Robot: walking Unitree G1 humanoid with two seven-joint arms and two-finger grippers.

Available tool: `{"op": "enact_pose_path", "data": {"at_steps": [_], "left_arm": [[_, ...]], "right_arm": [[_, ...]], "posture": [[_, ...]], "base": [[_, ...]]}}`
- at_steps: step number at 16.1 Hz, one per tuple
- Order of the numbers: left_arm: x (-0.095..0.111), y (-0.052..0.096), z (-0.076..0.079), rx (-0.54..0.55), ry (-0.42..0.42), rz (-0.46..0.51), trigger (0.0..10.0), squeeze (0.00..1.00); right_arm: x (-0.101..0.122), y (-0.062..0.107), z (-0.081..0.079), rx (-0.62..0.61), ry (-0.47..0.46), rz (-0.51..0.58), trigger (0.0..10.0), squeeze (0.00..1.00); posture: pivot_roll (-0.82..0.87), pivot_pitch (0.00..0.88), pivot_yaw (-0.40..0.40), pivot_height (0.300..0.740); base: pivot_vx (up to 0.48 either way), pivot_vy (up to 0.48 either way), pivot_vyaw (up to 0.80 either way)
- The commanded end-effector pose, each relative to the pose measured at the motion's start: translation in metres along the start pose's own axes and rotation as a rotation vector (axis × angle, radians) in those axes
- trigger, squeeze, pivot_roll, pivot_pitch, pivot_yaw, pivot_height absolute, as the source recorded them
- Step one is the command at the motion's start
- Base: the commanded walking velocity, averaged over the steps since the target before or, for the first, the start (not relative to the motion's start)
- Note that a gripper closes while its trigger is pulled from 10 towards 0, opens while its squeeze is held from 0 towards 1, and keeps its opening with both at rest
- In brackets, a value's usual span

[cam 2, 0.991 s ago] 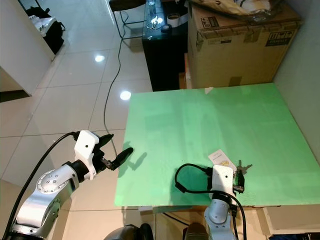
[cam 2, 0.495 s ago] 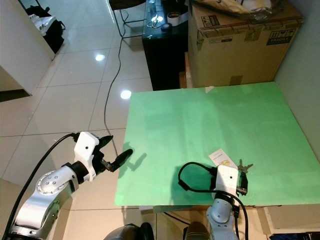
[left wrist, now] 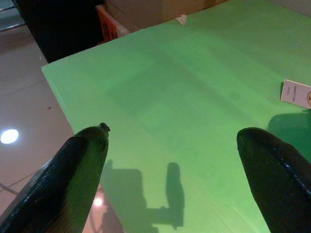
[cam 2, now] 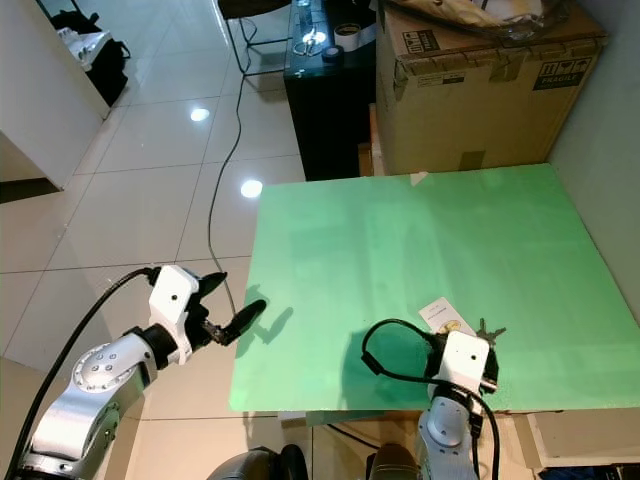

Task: Hang keys on a hook

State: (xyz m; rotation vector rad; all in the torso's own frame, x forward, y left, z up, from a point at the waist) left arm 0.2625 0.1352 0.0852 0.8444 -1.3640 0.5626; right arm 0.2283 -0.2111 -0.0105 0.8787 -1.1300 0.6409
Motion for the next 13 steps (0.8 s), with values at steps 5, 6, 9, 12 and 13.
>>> {"op": "enact_pose_path", "data": {"at_steps": [5, 6, 9, 12, 13], "left_arm": [[-0.0002, 0.0045, -0.0016, 0.006, -0.039, -0.01, 10.0, 0.0], [-0.0002, 0.0045, -0.0016, 0.007, -0.041, -0.01, 10.0, 0.0], [-0.0002, 0.0045, -0.0015, 0.008, -0.045, -0.008, 10.0, 0.0], [0.0, 0.0051, -0.0018, 0.008, -0.055, -0.007, 10.0, 0.0], [0.0001, 0.0051, -0.0018, 0.008, -0.057, -0.006, 10.0, 0.0]], "right_arm": [[-0.0054, 0.0011, -0.0022, 0.007, -0.016, -0.022, 0.0, 0.0], [-0.0053, 0.0008, -0.0026, 0.009, -0.015, -0.022, 0.0, 0.0], [-0.0068, -0.0001, -0.0033, 0.01, -0.019, -0.031, 0.0, 0.0], [-0.0087, -0.0014, -0.0024, 0.004, -0.016, -0.039, 0.0, 0.0], [-0.0084, -0.0018, -0.0025, 0.005, -0.014, -0.037, 0.0, 0.0]], "posture": [[-0.07, 0.163, 0.176, 0.74], [-0.07, 0.163, 0.176, 0.74], [-0.06, 0.155, 0.173, 0.74], [-0.06, 0.145, 0.171, 0.74], [-0.06, 0.141, 0.169, 0.74]], "base": [[0.0, 0.0, 0.0], [0.0, 0.0, 0.0], [0.0, 0.0, 0.0], [0.0, 0.0, 0.0], [0.0, 0.0, 0.0]]}}
Point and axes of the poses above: a point about 5 cm out from each wrist's last joint towards the gripper, its own y axis pointing back from the gripper into the wrist, its own x axis along the axis of the wrist's last joint, z = x × y, the point moved 1 cm from there along -y, pointing out of the wrist towards the gripper
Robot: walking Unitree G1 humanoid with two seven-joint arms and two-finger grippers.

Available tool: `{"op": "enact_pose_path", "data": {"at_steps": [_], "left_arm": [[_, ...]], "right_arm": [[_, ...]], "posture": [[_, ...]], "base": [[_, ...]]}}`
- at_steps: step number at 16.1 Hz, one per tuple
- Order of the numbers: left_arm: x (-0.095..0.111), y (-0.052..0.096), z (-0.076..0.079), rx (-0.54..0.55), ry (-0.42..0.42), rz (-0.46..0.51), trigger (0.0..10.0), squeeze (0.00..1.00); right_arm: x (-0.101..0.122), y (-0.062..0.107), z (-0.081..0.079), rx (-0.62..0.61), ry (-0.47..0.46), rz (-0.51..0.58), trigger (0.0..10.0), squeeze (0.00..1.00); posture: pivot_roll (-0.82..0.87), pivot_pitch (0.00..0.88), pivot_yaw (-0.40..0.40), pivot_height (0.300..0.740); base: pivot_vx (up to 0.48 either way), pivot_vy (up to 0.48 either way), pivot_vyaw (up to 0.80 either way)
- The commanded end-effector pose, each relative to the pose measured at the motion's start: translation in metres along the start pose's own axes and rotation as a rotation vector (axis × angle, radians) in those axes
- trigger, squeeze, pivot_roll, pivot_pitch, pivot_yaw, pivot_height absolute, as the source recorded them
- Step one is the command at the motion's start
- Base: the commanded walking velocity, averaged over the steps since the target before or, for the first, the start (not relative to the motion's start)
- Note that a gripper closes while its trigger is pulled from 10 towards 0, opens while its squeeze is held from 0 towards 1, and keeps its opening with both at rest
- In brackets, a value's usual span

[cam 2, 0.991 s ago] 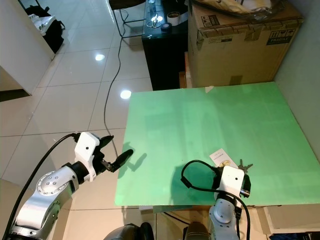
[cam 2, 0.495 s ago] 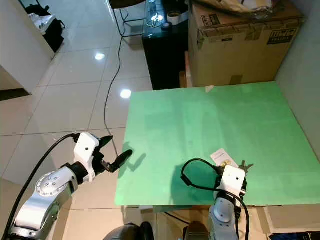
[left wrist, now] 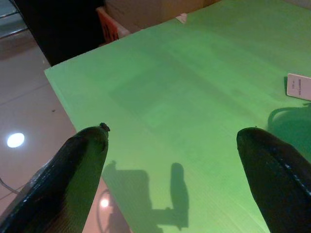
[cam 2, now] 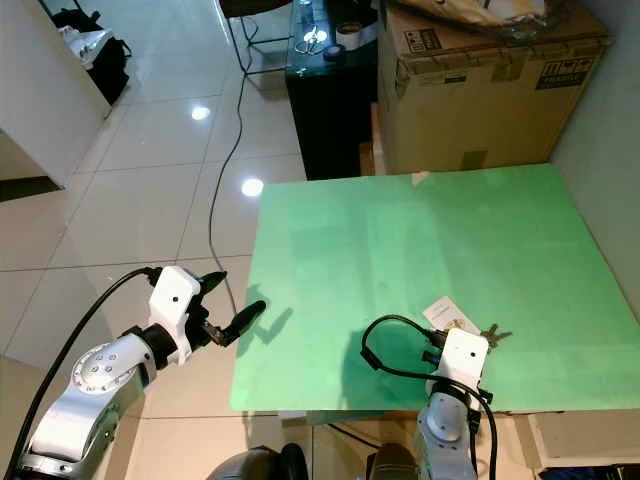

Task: Hang keys on a hook

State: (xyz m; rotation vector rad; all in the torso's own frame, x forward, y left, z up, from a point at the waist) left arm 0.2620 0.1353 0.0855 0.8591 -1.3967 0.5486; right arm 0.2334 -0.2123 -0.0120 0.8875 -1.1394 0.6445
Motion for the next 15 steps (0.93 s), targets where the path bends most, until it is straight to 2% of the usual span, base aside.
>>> {"op": "enact_pose_path", "data": {"at_steps": [1, 9, 15], "left_arm": [[0.0, 0.004, -0.002, 0.007, -0.022, -0.005, 10.0, 0.0], [-0.001, 0.002, -0.001, 0.005, -0.035, -0.003, 10.0, 0.0], [0.004, -0.02, -0.002, 0.014, -0.021, 0.038, 10.0, 0.0]], "right_arm": [[-0.008, 0.003, -0.001, -0.001, -0.003, -0.038, 0.0, 0.0], [0.002, 0.001, -0.009, 0.029, -0.019, 0.005, 0.0, 0.0], [0.064, -0.007, -0.03, 0.126, -0.025, 0.237, 0.0, 0.0]], "posture": [[-0.06, 0.141, 0.169, 0.74], [-0.07, 0.114, 0.161, 0.74], [-0.11, 0.05, 0.145, 0.74]], "base": [[0.0, 0.0, 0.0], [0.0, 0.0, 0.0], [0.0, 0.0, 0.0]]}}
Point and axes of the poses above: a point about 5 cm out from each wrist's last joint towards the gripper, its own y axis pointing back from the gripper into the wrist, its own x axis along the axis of the wrist's last joint, z = x × y, the point moved 1 cm from there along -y, pointing out of the wrist towards the gripper
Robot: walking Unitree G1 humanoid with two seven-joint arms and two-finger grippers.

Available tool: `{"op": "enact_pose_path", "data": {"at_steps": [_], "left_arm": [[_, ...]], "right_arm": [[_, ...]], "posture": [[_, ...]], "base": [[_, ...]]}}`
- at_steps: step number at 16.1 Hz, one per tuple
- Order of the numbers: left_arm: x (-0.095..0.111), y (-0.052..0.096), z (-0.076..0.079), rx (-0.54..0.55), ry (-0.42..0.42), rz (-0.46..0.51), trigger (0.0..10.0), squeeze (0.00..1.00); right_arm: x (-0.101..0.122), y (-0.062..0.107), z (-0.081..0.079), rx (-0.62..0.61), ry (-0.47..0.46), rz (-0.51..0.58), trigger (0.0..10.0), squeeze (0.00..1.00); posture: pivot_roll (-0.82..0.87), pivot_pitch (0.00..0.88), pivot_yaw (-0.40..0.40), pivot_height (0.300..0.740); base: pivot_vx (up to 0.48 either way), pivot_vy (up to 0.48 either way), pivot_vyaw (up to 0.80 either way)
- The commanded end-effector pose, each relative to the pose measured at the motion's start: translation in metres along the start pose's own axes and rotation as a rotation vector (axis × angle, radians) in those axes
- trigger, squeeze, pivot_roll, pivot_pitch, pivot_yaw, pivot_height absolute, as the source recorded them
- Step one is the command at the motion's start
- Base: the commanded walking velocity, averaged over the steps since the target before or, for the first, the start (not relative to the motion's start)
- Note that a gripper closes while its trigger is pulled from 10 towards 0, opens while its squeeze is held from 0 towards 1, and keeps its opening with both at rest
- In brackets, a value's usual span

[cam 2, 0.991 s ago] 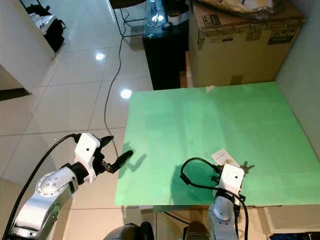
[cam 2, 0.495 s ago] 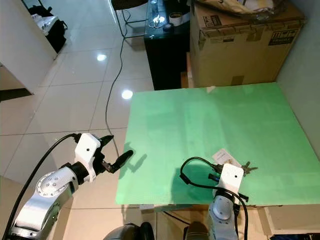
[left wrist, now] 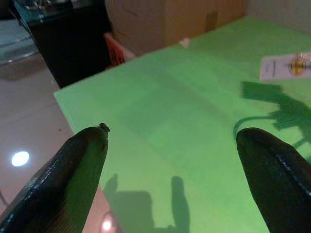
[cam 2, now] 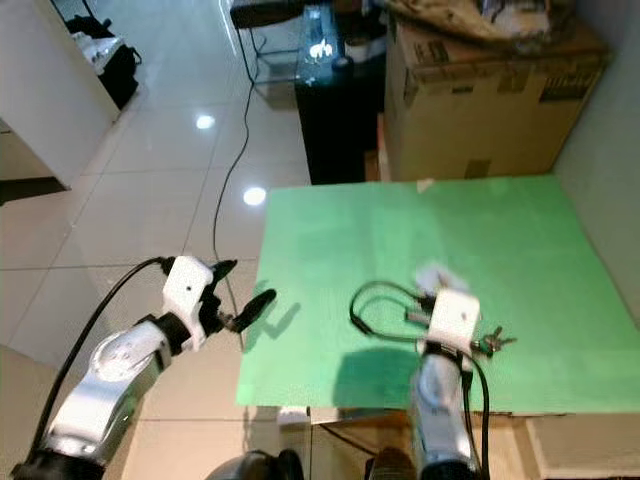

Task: Hang keys on a hook

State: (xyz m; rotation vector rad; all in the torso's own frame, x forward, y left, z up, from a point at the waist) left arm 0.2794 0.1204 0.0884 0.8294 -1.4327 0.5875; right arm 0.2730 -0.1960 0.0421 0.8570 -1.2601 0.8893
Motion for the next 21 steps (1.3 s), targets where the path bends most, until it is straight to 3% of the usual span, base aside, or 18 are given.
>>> {"op": "enact_pose_path", "data": {"at_steps": [1, 5, 7, 8, 9, 10, 11, 12, 15, 16, 17, 18, 19, 20, 21], "left_arm": [[-0.001, -0.003, -0.003, 0.012, -0.009, -0.005, 10.0, 0.0], [0.009, -0.03, -0.002, 0.025, 0.014, 0.056, 10.0, 0.0], [0.011, -0.036, -0.002, 0.02, 0.013, 0.063, 10.0, 0.0], [0.012, -0.039, -0.003, 0.02, 0.01, 0.065, 10.0, 0.0], [0.012, -0.042, -0.005, 0.023, 0.002, 0.067, 10.0, 0.0], [0.011, -0.044, -0.007, 0.03, -0.008, 0.064, 10.0, 0.0], [0.01, -0.046, -0.008, 0.049, -0.014, 0.057, 10.0, 0.0], [0.01, -0.046, -0.008, 0.049, -0.014, 0.057, 10.0, 0.0], [0.009, -0.053, -0.011, 0.095, 0.023, 0.053, 10.0, 0.0], [0.009, -0.054, -0.011, 0.095, 0.021, 0.054, 10.0, 0.0], [0.008, -0.054, -0.012, 0.098, 0.02, 0.055, 10.0, 0.0], [0.008, -0.054, -0.012, 0.099, 0.019, 0.054, 10.0, 0.0], [0.007, -0.055, -0.012, 0.099, 0.014, 0.048, 10.0, 0.0], [0.005, -0.055, -0.011, 0.095, 0.007, 0.041, 10.0, 0.0], [0.004, -0.055, -0.011, 0.093, 0.008, 0.037, 10.0, 0.0]], "right_arm": [[0.011, 0.0, -0.008, 0.04, 0.002, 0.034, 0.0, 0.0], [0.066, -0.015, -0.017, 0.114, 0.008, 0.205, 0.0, 0.0], [0.071, -0.021, -0.018, 0.113, -0.046, 0.168, 0.0, 0.0], [0.068, -0.025, -0.022, 0.126, -0.193, 0.069, 10.0, 0.0], [0.061, -0.026, -0.028, 0.173, -0.475, -0.098, 10.0, 0.0], [0.063, -0.027, -0.025, 0.192, -0.382, -0.066, 10.0, 0.0], [0.069, -0.028, -0.022, 0.22, -0.174, 0.019, 10.0, 0.0], [0.069, -0.028, -0.022, 0.22, -0.174, 0.019, 10.0, 0.0], [0.058, -0.028, -0.026, 0.296, -0.339, -0.141, 10.0, 0.0], [0.058, -0.027, -0.028, 0.316, -0.289, -0.138, 10.0, 0.0], [0.06, -0.027, -0.03, 0.35, 0.018, -0.051, 10.0, 0.0], [0.06, -0.027, -0.031, 0.359, 0.082, -0.032, 10.0, 0.0], [0.054, -0.027, -0.035, 0.34, -0.398, -0.233, 10.0, 0.0], [0.05, -0.028, -0.035, 0.349, -0.326, -0.243, 10.0, 0.0], [0.045, -0.027, -0.038, 0.386, -0.064, -0.22, 10.0, 0.0]], "posture": [[-0.12, 0.041, 0.144, 0.74], [-0.16, 0.0, 0.135, 0.74], [-0.16, 0.0, 0.139, 0.74], [-0.16, 0.0, 0.141, 0.74], [-0.16, 0.0, 0.141, 0.74], [-0.16, 0.0, 0.141, 0.74], [-0.16, 0.0, 0.141, 0.74], [-0.16, 0.0, 0.141, 0.74], [-0.17, 0.0, 0.139, 0.74], [-0.17, 0.0, 0.139, 0.74], [-0.17, 0.0, 0.141, 0.74], [-0.17, 0.0, 0.141, 0.74], [-0.17, 0.0, 0.139, 0.74], [-0.17, 0.0, 0.141, 0.74], [-0.17, 0.0, 0.145, 0.74]], "base": [[0.0, 0.0, 0.0], [0.0, 0.0, 0.0], [0.0, 0.0, 0.0], [0.0, 0.0, 0.0], [0.0, 0.0, 0.0], [0.0, 0.0, 0.0], [0.0, 0.0, 0.0], [0.0, 0.0, 0.0], [0.0, 0.0, 0.0], [0.0, 0.0, 0.0], [0.0, 0.0, 0.0], [0.0, 0.0, 0.0], [0.0, 0.0, 0.0], [0.0, 0.0, 0.0], [0.0, 0.0, 0.0]]}}
Point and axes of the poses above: a point about 5 cm out from each wrist's last joint towards the gripper, its own y axis pointing back from the gripper into the wrist, its own x axis along the axis of the wrist's last joint, z = x × y, the point moved 1 cm from there along -y, pointing out of the wrist towards the gripper
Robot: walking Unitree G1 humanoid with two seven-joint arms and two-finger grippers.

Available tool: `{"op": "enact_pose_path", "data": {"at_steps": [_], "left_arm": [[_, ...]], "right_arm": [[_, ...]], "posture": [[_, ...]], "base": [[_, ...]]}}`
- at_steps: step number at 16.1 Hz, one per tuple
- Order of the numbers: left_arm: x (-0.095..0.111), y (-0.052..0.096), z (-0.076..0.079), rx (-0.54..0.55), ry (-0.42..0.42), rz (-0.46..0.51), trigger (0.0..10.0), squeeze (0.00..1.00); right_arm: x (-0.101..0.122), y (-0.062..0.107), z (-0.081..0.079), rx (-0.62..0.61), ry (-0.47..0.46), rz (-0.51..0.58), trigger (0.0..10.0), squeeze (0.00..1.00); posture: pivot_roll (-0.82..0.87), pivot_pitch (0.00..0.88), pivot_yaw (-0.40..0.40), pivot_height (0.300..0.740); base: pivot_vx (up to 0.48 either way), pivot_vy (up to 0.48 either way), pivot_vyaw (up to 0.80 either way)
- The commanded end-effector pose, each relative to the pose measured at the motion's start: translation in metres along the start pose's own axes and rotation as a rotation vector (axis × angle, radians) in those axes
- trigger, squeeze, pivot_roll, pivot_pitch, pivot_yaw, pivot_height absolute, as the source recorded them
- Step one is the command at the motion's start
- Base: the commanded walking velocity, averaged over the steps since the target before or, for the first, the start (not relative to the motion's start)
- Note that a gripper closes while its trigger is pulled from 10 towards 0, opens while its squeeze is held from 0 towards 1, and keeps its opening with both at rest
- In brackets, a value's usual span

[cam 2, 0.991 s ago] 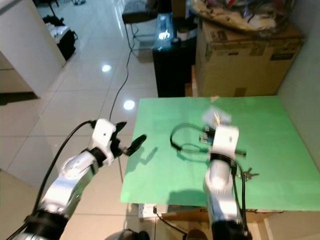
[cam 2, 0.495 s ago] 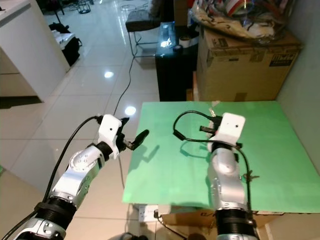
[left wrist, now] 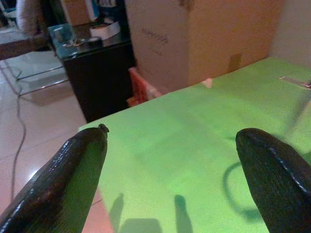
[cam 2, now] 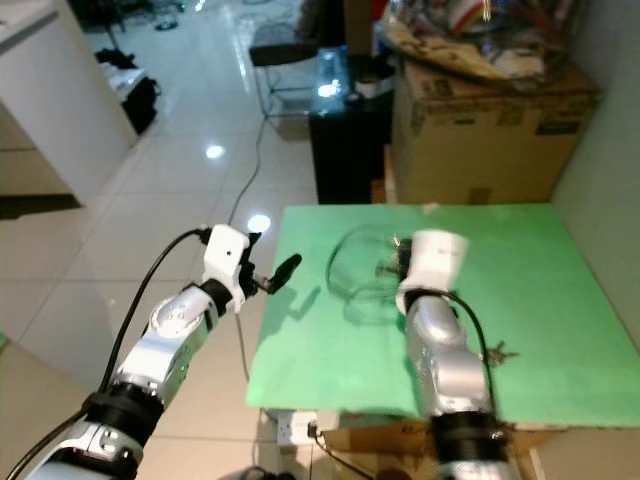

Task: Hang keys on a hook

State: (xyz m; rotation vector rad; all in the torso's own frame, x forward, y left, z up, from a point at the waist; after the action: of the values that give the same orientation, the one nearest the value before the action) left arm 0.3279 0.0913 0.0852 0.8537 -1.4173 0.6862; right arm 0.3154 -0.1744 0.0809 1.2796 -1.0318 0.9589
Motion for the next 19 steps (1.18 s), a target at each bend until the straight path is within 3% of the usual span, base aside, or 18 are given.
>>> {"op": "enact_pose_path", "data": {"at_steps": [1, 2, 3, 4, 5, 6, 7, 9, 12, 14, 15, 17, 19], "left_arm": [[0.0, 0.001, -0.003, 0.012, -0.014, -0.006, 10.0, 0.0], [-0.001, 0.0, -0.003, 0.009, -0.015, -0.008, 10.0, 0.0], [-0.001, 0.0, -0.003, 0.009, -0.016, -0.009, 10.0, 0.0], [-0.001, 0.0, -0.003, 0.009, -0.017, -0.009, 10.0, 0.0], [-0.001, 0.0, -0.003, 0.006, -0.02, -0.009, 10.0, 0.0], [-0.001, 0.0, -0.004, 0.005, -0.019, -0.011, 10.0, 0.0], [-0.002, 0.0, -0.003, -0.004, -0.021, -0.015, 10.0, 0.0], [-0.005, 0.002, -0.002, -0.013, -0.02, -0.023, 10.0, 0.0], [-0.008, 0.004, -0.004, -0.007, -0.042, -0.034, 10.0, 0.0], [-0.008, 0.004, -0.019, 0.085, 0.041, -0.036, 10.0, 0.0], [-0.004, 0.005, -0.032, 0.186, 0.143, -0.011, 10.0, 0.0], [-0.004, 0.007, -0.036, 0.256, 0.222, 0.006, 10.0, 0.0], [-0.004, 0.009, -0.028, 0.239, 0.21, 0.026, 10.0, 0.0]], "right_arm": [[-0.004, -0.001, -0.005, 0.018, -0.097, -0.043, 10.0, 0.0], [-0.006, -0.002, -0.002, -0.022, 0.369, -0.025, 10.0, 0.0], [-0.008, -0.001, -0.012, 0.045, -0.14, -0.102, 10.0, 0.0], [-0.009, -0.001, -0.011, 0.054, -0.309, -0.114, 10.0, 0.0], [-0.01, -0.002, 0.001, 0.0, -0.01, -0.083, 10.0, 0.0], [-0.011, -0.001, 0.002, 0.009, -0.053, -0.082, 10.0, 0.0], [-0.013, 0.0, 0.006, 0.0, -0.034, -0.081, 10.0, 0.0], [-0.018, 0.003, 0.01, -0.011, 0.196, -0.055, 10.0, 0.0], [-0.012, 0.008, 0.004, 0.07, 0.133, -0.022, 10.0, 0.0], [0.0, 0.009, 0.011, 0.065, 0.092, 0.036, 10.0, 0.0], [0.002, 0.01, 0.016, 0.037, 0.07, 0.071, 10.0, 0.0], [0.001, 0.012, 0.018, 0.0, 0.044, 0.09, 10.0, 0.0], [-0.002, 0.015, 0.017, -0.024, 0.002, 0.114, 10.0, 0.0]], "posture": [[-0.17, 0.0, 0.141, 0.74], [-0.17, 0.0, 0.143, 0.74], [-0.17, 0.0, 0.146, 0.74], [-0.17, 0.0, 0.143, 0.74], [-0.17, 0.0, 0.145, 0.74], [-0.17, 0.0, 0.15, 0.74], [-0.18, 0.0, 0.151, 0.74], [-0.18, 0.0, 0.153, 0.74], [-0.18, 0.0, 0.152, 0.74], [-0.18, 0.0, 0.149, 0.74], [-0.18, 0.0, 0.15, 0.74], [-0.18, 0.0, 0.152, 0.74], [-0.18, 0.0, 0.148, 0.74]], "base": [[0.0, 0.0, 0.0], [0.0, 0.0, 0.0], [0.0, 0.0, 0.0], [0.0, 0.0, 0.0], [0.0, 0.0, 0.0], [0.0, 0.0, 0.0], [0.0, 0.0, 0.0], [0.0, 0.0, 0.0], [0.0, 0.0, 0.0], [0.0, 0.0, 0.0], [0.0, 0.48, 0.0], [0.0, 0.48, 0.0], [0.0, 0.478, 0.0]]}}
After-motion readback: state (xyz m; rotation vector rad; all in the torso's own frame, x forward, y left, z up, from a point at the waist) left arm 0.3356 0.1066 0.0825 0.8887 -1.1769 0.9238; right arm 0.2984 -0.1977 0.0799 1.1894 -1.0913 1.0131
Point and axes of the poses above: a point about 5 cm out from each wrist's last joint towards the gripper, its own y axis pointing back from the gripper into the wrist, its own x axis along the axis of the wrist's last joint, z = x × y, the point moved 1 cm from there along -y, pointing out of the wrist towards the gripper
